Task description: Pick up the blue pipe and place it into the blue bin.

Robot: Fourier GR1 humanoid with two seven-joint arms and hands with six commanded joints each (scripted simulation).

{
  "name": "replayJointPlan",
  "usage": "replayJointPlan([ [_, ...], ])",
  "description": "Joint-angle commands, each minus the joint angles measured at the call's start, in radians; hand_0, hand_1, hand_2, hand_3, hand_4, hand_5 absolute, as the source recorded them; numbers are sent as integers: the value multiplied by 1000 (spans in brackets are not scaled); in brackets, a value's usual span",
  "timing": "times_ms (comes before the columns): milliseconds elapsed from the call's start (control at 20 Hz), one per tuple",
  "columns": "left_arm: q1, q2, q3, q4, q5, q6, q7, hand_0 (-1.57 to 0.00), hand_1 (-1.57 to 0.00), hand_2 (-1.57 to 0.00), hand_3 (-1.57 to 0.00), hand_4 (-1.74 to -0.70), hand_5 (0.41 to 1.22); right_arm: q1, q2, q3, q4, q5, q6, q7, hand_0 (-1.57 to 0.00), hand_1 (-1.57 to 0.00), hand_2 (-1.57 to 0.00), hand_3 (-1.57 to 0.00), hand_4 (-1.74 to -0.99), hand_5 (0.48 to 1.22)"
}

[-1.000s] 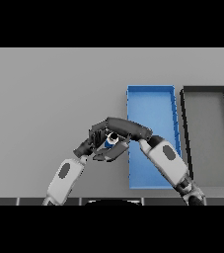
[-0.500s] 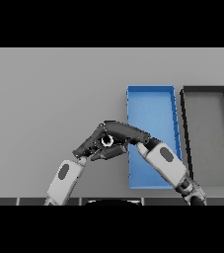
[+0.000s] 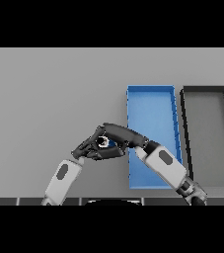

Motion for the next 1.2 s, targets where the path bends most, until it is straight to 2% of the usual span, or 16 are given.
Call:
replayJointPlan([
  [0, -10, 4, 14, 4, -2, -14, 16, -598, -549, -529, -477, -1206, 1221, 7, 3, 8, -3, 9, -15, 0, -1565, -1565, -1565, -1559, -1738, 1211],
  [50, -13, 10, 16, 1, -23, -22, 4, -478, -439, -423, -381, -1136, 1132, -4, 5, 8, -4, 4, -31, 18, -1566, -1566, -1566, -1562, -1738, 1213],
  [200, 6, -9, 22, -21, -31, -24, 82, -244, -224, -216, -195, -1017, 848, 2, -18, 18, -7, 17, -45, 7, -1568, -1568, -1569, -1566, -1740, 1217],
  [250, 10, -18, 18, -8, -40, -15, 84, -195, -179, -173, -156, -996, 770, -10, -13, 21, 7, 24, -45, 31, -1569, -1569, -1569, -1567, -1740, 1218],
  [300, 11, -19, 22, -7, -30, -17, 72, -156, -143, -138, -124, -980, 704, -18, -13, 14, 7, 17, -45, 41, -1569, -1569, -1569, -1568, -1740, 1218],
  [400, 14, -23, 37, -12, 3, -24, 111, -100, -91, -88, -79, -969, 603, -9, -15, 18, -4, 10, -45, 24, -1570, -1570, -1570, -1569, -1740, 1219],
  [450, 22, -17, 32, -16, -8, -22, 91, -79, -73, -70, -63, -968, 567, -13, -12, 11, -1, -11, -49, 29, -1570, -1570, -1570, -1569, -1741, 1220],
  [550, 24, -16, 27, -10, -32, -7, 91, -50, -46, -45, -40, -947, 513, 2, -11, 9, 4, -23, -52, 14, -1570, -1570, -1570, -1570, -1741, 1220],
  [600, 11, -17, 30, 0, -37, -4, 102, -40, -37, -35, -32, -938, 495, -6, -4, -4, 2, -65, -51, 18, -1571, -1571, -1571, -1570, -1741, 1220],
  [750, 17, -14, 31, 8, -36, -7, 101, -20, -18, -18, -16, -916, 474, -49, -5, -48, -8, -181, -90, 80, -1571, -1571, -1571, -1571, -1741, 1221],
  [800, 13, -23, 21, 15, -42, -10, 110, -16, -14, -14, -12, -913, 470, -89, -1, -71, -17, -232, -122, 121, -1571, -1571, -1571, -1571, -1741, 1221],
  [950, 17, -15, 22, 13, -46, -11, 103, -8, -7, -7, -6, -907, 450, -198, -26, -136, -8, -358, -157, 164, -1571, -1571, -1571, -1571, -1741, 1221],
  [1050, 21, -8, 29, 6, -35, -17, 102, -5, -4, -4, -3, -906, 441, -301, -51, -194, 32, -440, -148, 163, -1571, -1571, -1571, -1571, -1741, 1221],
  [1150, 20, -19, 26, 8, -34, -15, 130, -3, -2, -2, -2, -905, 435, -393, -87, -259, 100, -466, -175, 138, -1571, -1571, -1571, -1571, -1741, 1221],
])
